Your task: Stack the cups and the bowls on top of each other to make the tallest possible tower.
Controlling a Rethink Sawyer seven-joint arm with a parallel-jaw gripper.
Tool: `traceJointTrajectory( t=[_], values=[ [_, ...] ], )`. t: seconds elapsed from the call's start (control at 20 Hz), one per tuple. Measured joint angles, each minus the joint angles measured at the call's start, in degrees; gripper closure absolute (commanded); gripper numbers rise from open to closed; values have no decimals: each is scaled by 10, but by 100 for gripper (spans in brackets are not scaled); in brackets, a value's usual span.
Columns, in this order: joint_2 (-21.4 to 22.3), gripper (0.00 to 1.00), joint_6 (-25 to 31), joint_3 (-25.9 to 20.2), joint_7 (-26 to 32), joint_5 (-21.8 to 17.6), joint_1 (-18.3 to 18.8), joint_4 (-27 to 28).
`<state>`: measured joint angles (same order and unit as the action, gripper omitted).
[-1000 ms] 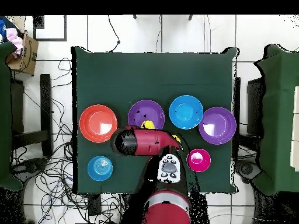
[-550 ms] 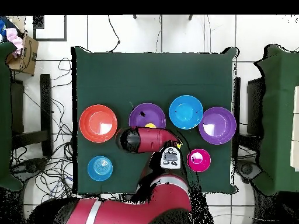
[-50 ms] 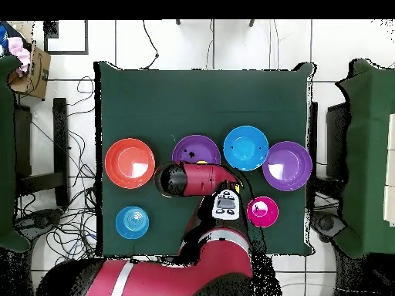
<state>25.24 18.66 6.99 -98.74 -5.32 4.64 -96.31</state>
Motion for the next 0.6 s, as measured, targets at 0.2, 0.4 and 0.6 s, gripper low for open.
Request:
traceJointTrajectory(
  t=[0.2,0.4,0.6],
  values=[
    [-3,100,0,3,0,0,-2,7],
    [-6,100,0,6,0,0,-4,12],
    [-9,100,0,6,0,0,-4,17]
  ],
)
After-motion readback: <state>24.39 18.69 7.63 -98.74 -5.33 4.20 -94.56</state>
